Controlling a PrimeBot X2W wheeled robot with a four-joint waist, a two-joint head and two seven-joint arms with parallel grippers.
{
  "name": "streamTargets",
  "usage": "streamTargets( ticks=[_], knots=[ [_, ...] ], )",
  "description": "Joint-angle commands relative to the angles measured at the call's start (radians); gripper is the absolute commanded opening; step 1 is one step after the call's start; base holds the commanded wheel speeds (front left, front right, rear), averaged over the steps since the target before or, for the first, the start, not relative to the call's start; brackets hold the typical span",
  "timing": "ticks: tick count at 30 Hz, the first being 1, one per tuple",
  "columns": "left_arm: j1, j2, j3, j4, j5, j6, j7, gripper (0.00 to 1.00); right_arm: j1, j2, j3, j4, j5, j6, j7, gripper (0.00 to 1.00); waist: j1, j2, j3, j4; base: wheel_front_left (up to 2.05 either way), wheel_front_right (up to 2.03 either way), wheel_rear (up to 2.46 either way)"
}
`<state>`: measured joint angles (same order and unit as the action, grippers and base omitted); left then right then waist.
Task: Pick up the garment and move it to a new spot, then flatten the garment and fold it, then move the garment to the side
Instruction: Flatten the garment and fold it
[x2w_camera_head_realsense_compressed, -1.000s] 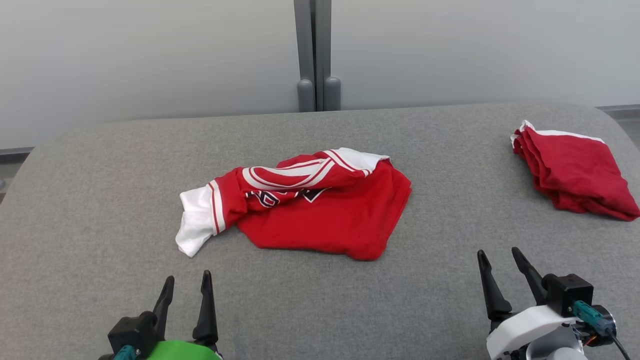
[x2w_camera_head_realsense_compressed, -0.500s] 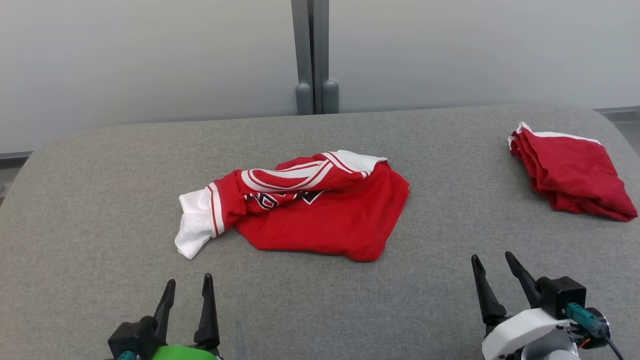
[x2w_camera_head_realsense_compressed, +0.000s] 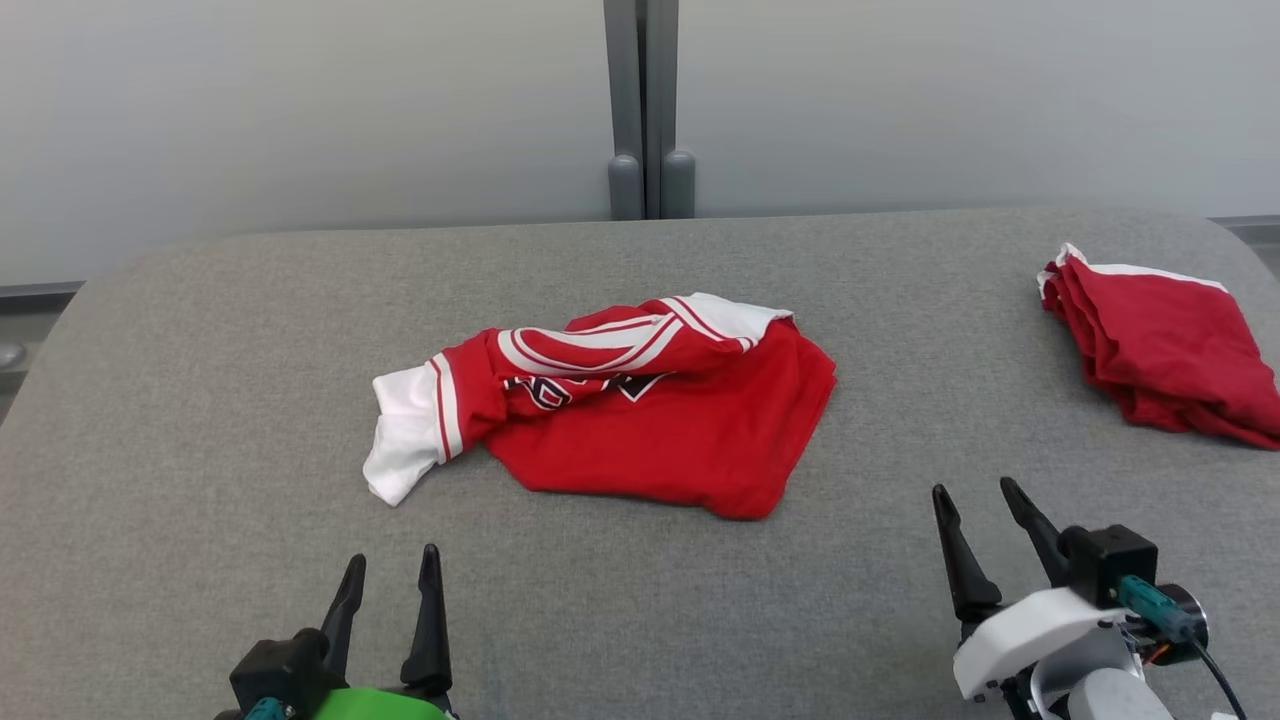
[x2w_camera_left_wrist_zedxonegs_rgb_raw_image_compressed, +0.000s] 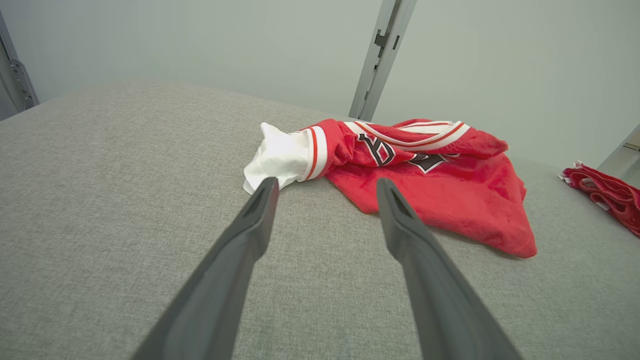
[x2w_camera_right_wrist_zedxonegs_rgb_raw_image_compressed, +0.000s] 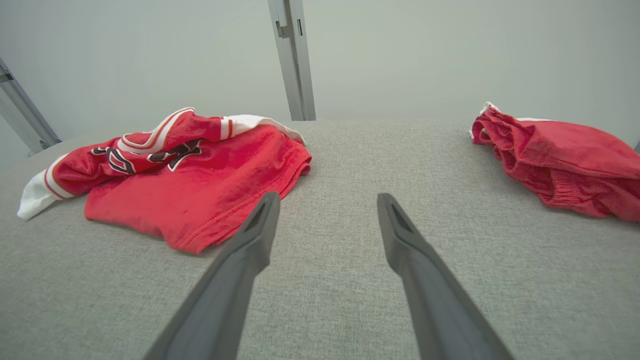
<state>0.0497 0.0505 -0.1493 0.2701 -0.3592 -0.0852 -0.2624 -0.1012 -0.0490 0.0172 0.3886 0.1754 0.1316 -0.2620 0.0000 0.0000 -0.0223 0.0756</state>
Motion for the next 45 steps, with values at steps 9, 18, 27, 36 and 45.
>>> streamTargets(
  ticks=[9,18,27,36,45],
  knots=[
    [-0.060,0.001,-0.046,-0.018,-0.007,0.004,-0.003,1.00,-0.272,-0.004,0.005,0.157,-0.108,-0.002,0.025,1.00,0.0000,0.0000,0.094,0.103,0.00,0.00,0.00],
    [-0.109,0.001,-0.091,-0.028,-0.032,0.017,-0.003,1.00,-0.461,-0.004,-0.114,0.376,-0.273,-0.002,0.095,1.00,0.0000,0.0000,0.189,0.228,0.00,0.00,0.00],
    [-0.121,0.001,-0.108,-0.025,-0.052,0.026,-0.003,1.00,-0.531,-0.013,-0.276,0.538,-0.408,-0.002,0.126,1.00,0.0000,0.0000,0.233,0.294,0.00,0.00,0.00],
    [-0.118,0.001,-0.107,-0.015,-0.046,0.028,-0.003,1.00,-0.567,-0.002,-0.311,0.664,-0.426,-0.001,0.082,0.00,0.0000,0.0000,0.221,0.287,0.00,0.00,0.00],
    [-0.085,0.001,-0.088,-0.001,-0.022,0.022,-0.003,1.00,-0.606,-0.004,-0.166,0.649,-0.333,-0.001,-0.003,0.00,0.0000,0.0000,0.157,0.233,0.00,0.00,0.00]
  ],
)
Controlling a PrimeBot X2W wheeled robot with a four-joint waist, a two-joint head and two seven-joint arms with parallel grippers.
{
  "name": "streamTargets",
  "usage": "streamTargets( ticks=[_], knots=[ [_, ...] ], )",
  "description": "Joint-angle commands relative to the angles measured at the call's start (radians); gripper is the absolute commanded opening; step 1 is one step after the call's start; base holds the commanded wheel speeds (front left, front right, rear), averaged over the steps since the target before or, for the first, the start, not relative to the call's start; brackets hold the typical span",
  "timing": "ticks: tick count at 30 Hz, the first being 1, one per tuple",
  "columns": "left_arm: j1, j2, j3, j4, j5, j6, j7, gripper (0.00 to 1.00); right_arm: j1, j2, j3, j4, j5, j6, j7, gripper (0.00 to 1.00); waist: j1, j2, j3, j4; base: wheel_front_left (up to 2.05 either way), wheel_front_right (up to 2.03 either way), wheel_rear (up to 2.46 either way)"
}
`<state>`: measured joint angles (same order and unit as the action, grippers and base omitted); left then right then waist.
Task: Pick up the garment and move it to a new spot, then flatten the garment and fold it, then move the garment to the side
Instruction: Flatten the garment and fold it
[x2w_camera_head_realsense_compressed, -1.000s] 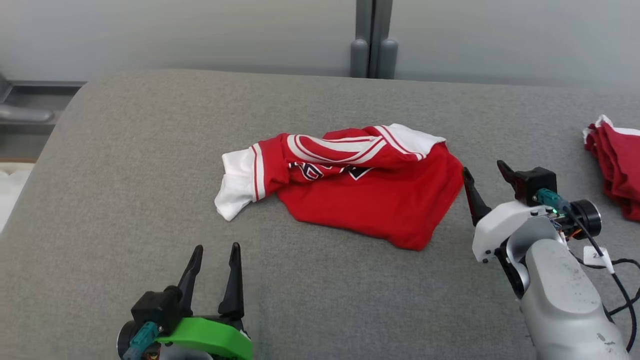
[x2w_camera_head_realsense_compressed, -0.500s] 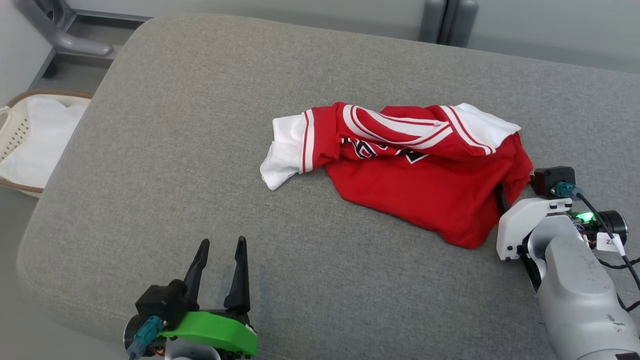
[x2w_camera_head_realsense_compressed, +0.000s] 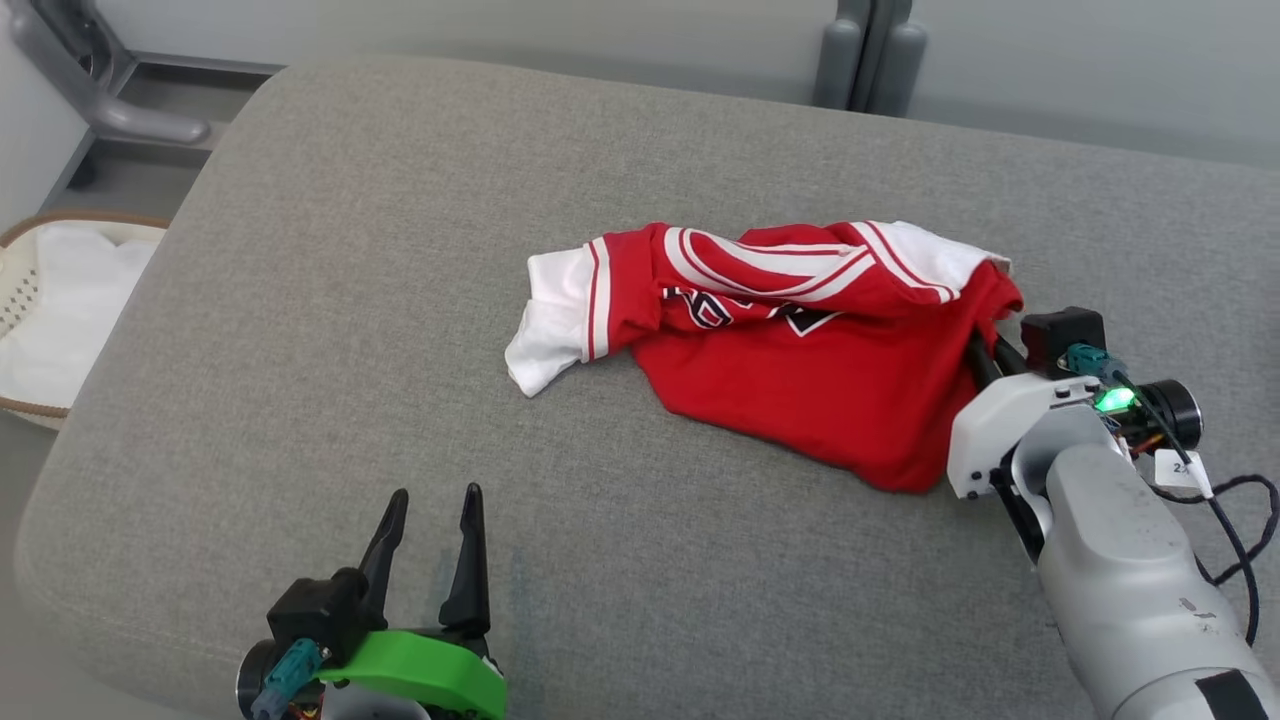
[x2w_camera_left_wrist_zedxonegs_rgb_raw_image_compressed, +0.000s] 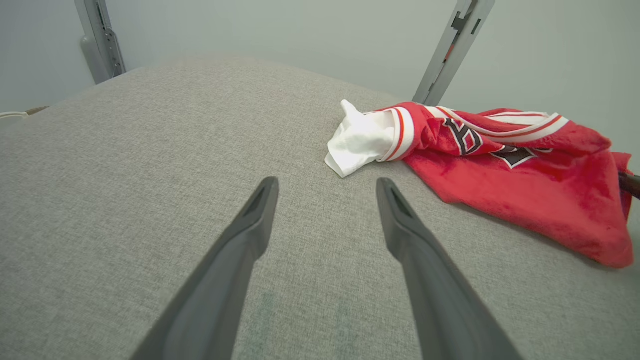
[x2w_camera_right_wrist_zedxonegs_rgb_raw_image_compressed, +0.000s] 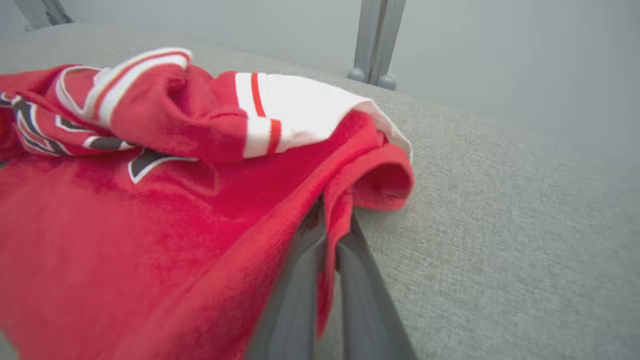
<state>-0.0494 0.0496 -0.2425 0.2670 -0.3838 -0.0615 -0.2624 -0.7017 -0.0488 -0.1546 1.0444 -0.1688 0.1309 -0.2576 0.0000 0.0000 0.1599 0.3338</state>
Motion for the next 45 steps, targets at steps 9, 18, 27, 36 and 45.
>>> streamTargets(
  ticks=[9,18,27,36,45],
  knots=[
    [0.050,0.002,0.039,-0.005,0.031,-0.002,-0.003,1.00,0.158,-0.004,0.323,-0.423,0.186,-0.001,-0.008,0.00,0.0000,0.0000,-0.093,-0.109,0.00,0.00,0.00],
    [0.066,0.002,0.059,-0.012,0.046,-0.009,-0.003,1.00,0.283,-0.015,0.464,-0.874,0.231,-0.001,0.103,0.00,0.0000,0.0000,-0.119,-0.153,0.00,0.00,0.00],
    [0.053,0.002,0.060,-0.029,0.044,-0.008,-0.003,1.00,0.321,-0.072,0.464,-1.189,0.265,-0.001,0.243,0.00,0.0000,0.0000,-0.105,-0.149,0.00,0.00,0.00],
    [0.014,0.002,0.027,-0.038,0.017,-0.003,-0.003,1.00,0.235,-0.147,0.329,-0.969,0.249,-0.001,0.255,0.00,0.0000,0.0000,-0.037,-0.101,0.00,0.00,0.00],
    [-0.039,0.002,-0.022,-0.048,-0.012,0.002,-0.003,1.00,0.061,-0.259,0.230,-0.596,0.187,-0.001,0.186,0.00,0.0000,0.0000,0.048,-0.032,0.00,0.00,0.00]
  ],
)
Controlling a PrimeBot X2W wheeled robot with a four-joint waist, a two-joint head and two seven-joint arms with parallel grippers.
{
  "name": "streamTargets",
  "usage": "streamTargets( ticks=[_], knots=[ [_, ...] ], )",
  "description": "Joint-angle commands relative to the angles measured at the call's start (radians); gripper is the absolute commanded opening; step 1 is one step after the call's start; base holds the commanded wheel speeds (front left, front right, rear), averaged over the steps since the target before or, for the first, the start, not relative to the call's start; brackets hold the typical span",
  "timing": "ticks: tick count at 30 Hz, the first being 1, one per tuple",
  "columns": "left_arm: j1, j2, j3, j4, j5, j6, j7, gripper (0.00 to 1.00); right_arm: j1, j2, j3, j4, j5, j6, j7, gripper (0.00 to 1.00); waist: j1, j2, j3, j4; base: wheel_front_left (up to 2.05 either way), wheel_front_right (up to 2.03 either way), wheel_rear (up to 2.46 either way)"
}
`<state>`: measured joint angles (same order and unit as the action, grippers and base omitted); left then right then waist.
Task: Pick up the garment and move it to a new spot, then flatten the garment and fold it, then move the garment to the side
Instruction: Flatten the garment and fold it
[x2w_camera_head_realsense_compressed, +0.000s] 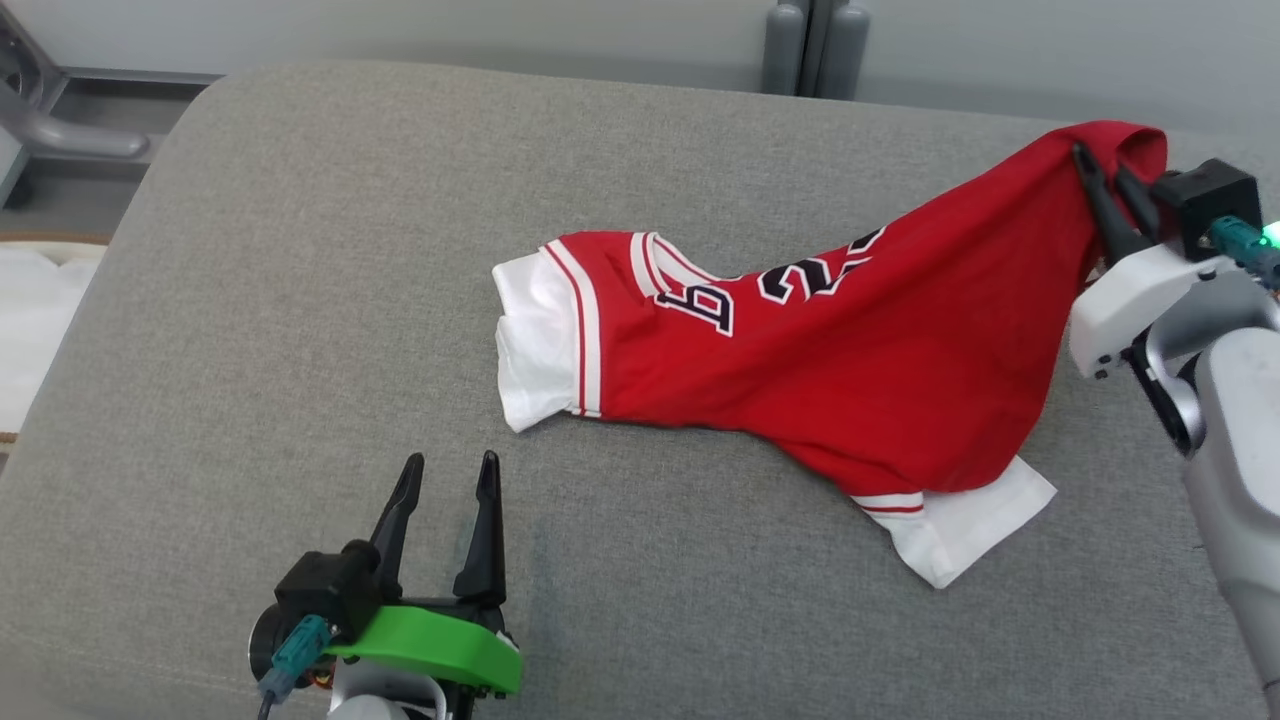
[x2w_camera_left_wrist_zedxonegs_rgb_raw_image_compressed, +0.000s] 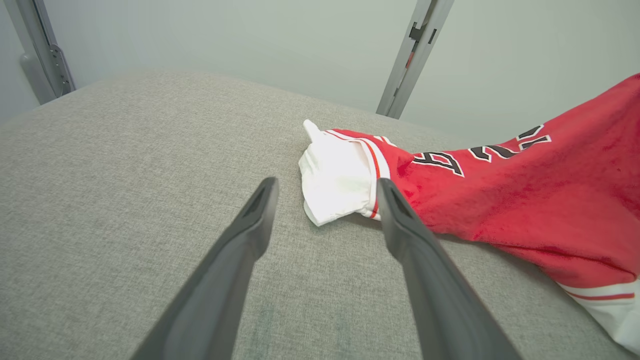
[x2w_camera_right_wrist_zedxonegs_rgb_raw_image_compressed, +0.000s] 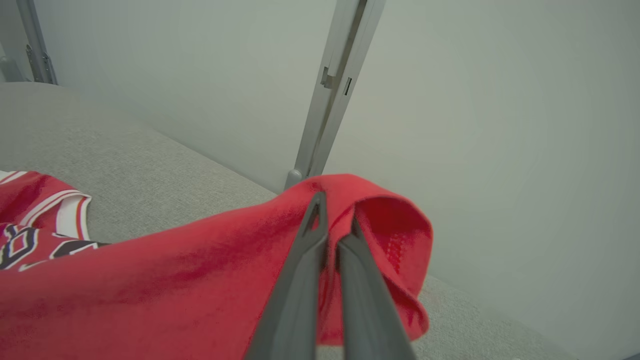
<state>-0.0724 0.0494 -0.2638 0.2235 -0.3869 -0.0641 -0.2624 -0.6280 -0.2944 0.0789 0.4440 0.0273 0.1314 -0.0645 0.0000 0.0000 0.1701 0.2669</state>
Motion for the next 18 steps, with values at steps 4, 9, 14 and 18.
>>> streamTargets(
  ticks=[4,9,14,18],
  knots=[
    [-0.035,0.002,-0.025,-0.012,-0.020,0.011,-0.003,1.00,-0.109,-0.046,-0.026,0.138,-0.041,-0.002,-0.043,0.00,0.0000,0.0000,0.072,0.052,0.00,0.00,0.00],
    [-0.055,0.002,-0.046,-0.015,-0.030,0.018,-0.003,1.00,-0.219,-0.050,-0.051,0.293,-0.072,-0.002,-0.085,0.00,0.0000,0.0000,0.098,0.054,0.00,0.00,0.00],
    [-0.072,0.002,-0.059,-0.009,-0.032,0.021,-0.003,1.00,-0.280,-0.028,-0.086,0.417,-0.110,-0.002,-0.137,1.00,0.0000,0.0000,0.105,0.045,0.00,0.00,0.00],
    [-0.076,0.002,-0.056,-0.006,-0.030,0.025,-0.003,1.00,-0.289,-0.006,-0.096,0.470,-0.124,-0.002,-0.176,1.00,0.0000,0.0000,0.095,0.024,0.00,0.00,0.00]
  ],
)
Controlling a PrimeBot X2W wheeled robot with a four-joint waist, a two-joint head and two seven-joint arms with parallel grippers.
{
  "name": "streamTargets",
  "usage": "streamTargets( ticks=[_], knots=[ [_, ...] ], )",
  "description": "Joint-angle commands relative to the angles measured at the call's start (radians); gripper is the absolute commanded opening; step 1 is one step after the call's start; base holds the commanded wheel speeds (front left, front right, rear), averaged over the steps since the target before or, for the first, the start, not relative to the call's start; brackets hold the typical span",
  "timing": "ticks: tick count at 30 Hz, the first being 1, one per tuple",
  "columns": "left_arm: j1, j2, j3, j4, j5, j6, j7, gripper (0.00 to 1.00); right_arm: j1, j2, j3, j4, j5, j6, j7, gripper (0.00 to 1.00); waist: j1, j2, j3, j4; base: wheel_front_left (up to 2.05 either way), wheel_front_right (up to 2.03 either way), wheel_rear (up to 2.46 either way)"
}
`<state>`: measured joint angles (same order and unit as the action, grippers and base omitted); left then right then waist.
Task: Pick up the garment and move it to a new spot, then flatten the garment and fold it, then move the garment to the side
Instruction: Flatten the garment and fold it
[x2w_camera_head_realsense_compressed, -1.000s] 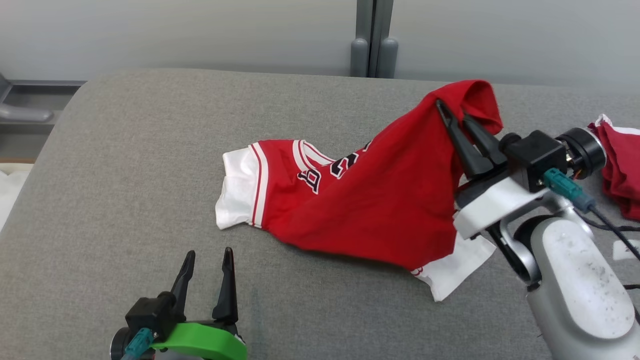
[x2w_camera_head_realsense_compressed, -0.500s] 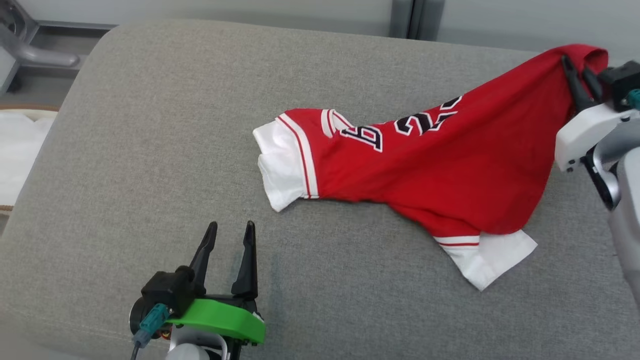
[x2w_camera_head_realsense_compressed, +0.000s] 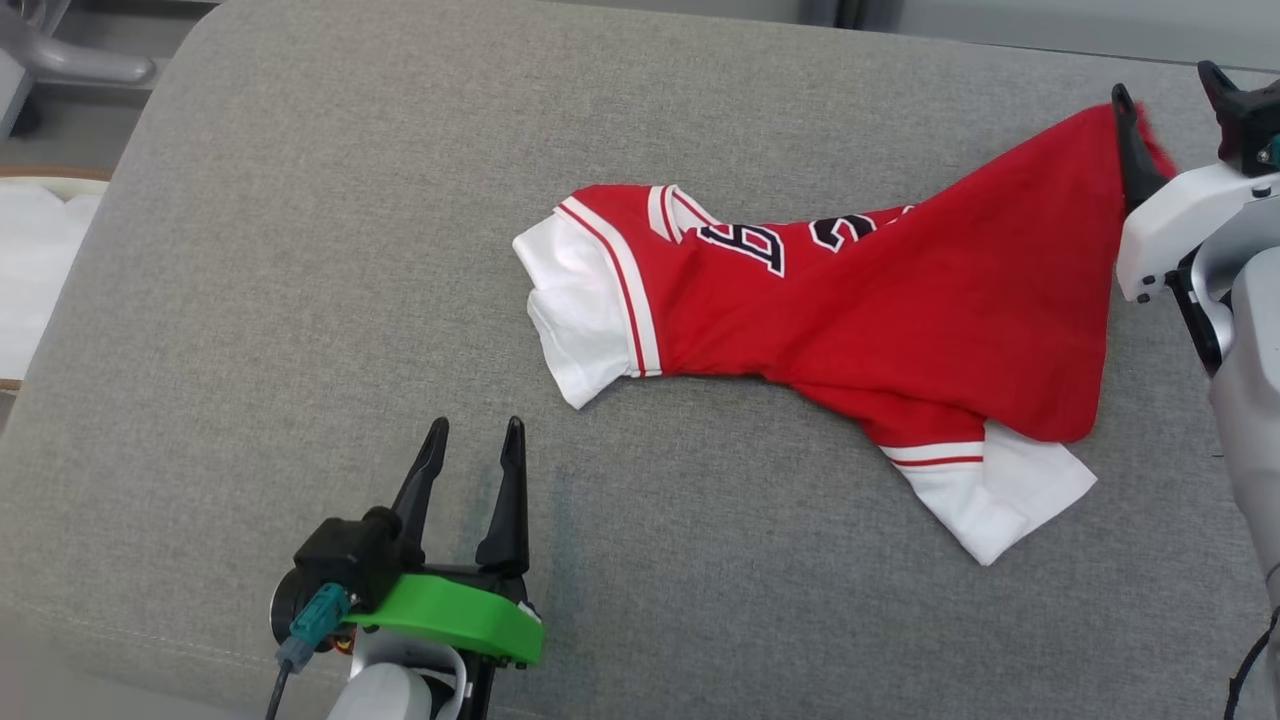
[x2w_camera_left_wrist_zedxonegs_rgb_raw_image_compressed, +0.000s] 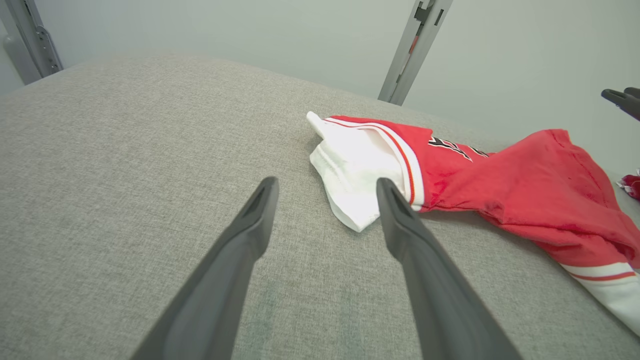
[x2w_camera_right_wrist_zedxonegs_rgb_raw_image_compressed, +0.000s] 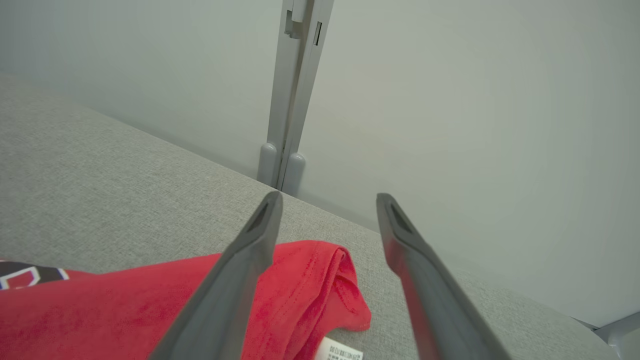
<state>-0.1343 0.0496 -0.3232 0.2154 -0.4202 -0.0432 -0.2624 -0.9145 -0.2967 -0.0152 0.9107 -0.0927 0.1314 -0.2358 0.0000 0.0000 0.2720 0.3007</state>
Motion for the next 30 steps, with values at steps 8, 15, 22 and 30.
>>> streamTargets(
  ticks=[8,15,22,30],
  knots=[
    [0.002,0.002,0.026,0.006,0.025,-0.006,-0.003,1.00,0.097,0.042,0.001,-0.095,0.030,-0.002,-0.029,1.00,0.0000,0.0000,-0.055,-0.072,0.00,0.00,0.00],
    [0.035,0.002,0.026,0.013,0.029,-0.013,-0.003,1.00,0.335,0.095,-0.023,-0.302,0.091,-0.002,-0.030,1.00,0.0000,0.0000,-0.114,-0.123,0.00,0.00,0.00],
    [0.084,0.002,0.046,0.027,0.022,-0.018,-0.003,1.00,0.569,0.195,-0.073,-0.467,0.109,-0.002,-0.030,1.00,0.0000,0.0000,-0.185,-0.167,0.00,0.00,0.00],
    [0.149,0.002,0.098,0.046,0.038,-0.028,-0.003,1.00,0.748,0.244,-0.060,-0.556,0.168,-0.002,-0.030,1.00,0.0000,0.0000,-0.250,-0.196,0.00,0.00,0.00]
  ],
)
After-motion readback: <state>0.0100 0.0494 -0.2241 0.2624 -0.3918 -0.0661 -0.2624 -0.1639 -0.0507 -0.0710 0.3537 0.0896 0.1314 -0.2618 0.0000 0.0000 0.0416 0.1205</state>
